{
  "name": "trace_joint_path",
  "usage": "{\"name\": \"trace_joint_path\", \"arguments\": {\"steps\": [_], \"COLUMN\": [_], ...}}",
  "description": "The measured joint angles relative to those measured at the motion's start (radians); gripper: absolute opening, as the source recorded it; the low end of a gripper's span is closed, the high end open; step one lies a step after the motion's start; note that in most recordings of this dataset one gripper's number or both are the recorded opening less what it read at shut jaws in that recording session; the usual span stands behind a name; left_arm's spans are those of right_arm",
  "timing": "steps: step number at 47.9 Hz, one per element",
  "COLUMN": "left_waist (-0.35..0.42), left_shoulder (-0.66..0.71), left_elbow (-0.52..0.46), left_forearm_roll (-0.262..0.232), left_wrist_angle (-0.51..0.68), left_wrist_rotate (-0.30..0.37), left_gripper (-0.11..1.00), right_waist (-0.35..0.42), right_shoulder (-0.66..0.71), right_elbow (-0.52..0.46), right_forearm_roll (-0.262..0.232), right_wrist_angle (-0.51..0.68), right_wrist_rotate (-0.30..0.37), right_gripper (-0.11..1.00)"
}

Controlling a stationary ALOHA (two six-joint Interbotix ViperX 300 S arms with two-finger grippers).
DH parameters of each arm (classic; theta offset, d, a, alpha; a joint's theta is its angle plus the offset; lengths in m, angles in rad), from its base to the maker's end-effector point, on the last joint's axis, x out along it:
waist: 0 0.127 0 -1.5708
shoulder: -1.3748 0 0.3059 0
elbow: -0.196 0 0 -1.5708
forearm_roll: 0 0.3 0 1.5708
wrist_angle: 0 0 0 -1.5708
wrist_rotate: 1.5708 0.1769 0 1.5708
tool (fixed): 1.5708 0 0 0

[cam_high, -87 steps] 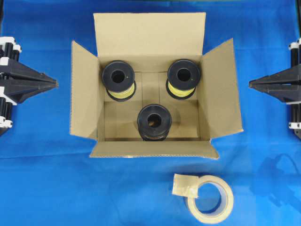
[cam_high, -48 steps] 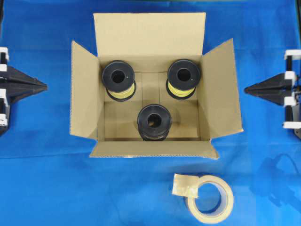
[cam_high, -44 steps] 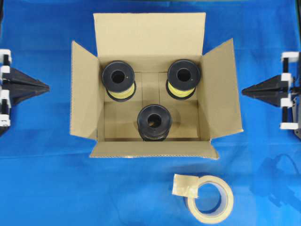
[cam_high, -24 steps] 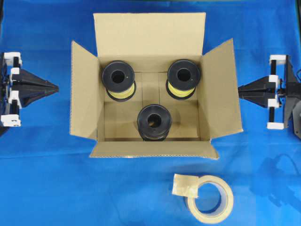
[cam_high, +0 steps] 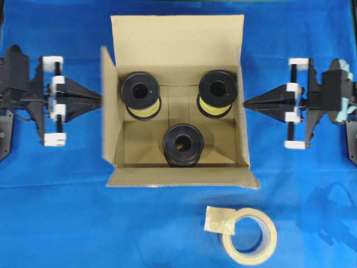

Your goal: Close the cardboard box.

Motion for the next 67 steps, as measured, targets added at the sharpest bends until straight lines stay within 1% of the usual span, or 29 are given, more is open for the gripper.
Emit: {"name": "trace_joint_path", "arguments": {"steps": [7,20,26,36,42,53,59,64,67], "left_waist": [0.002,0.015,0.018,0.018,0.018,0.017,0.017,0.021,0.032], "left_shoulder": [0.100,0.241,0.290,0.354,0.402,0.434,0.463,0.495,0.514], "left_elbow": [-0.069,-0.186,-0.206,-0.213,-0.215,-0.245,-0.291,-0.348,-0.388], "left_forearm_roll": [0.000,0.002,0.000,0.000,0.000,-0.002,-0.002,0.000,0.000], "left_wrist_angle": [-0.021,-0.020,-0.017,-0.026,-0.037,-0.049,-0.054,-0.055,-0.055], "left_wrist_rotate": [0.002,0.012,0.025,0.018,0.008,0.008,0.025,0.032,0.051], "left_gripper": [0.00,0.00,0.00,0.00,0.00,0.00,0.00,0.00,0.00], "right_waist": [0.000,0.000,-0.002,-0.009,-0.009,-0.009,-0.009,-0.009,-0.009], "right_shoulder": [0.077,0.212,0.259,0.339,0.359,0.360,0.360,0.360,0.360], "right_elbow": [-0.054,-0.149,-0.169,-0.176,-0.176,-0.176,-0.178,-0.176,-0.178], "right_forearm_roll": [-0.002,-0.002,-0.002,0.011,0.018,0.020,0.020,0.021,0.020], "right_wrist_angle": [-0.012,-0.021,-0.025,-0.044,-0.054,-0.055,-0.057,-0.061,-0.064], "right_wrist_rotate": [0.000,0.002,0.002,0.006,0.008,0.008,0.009,0.009,0.009], "right_gripper": [0.00,0.00,0.00,0.00,0.00,0.00,0.00,0.00,0.00]}}
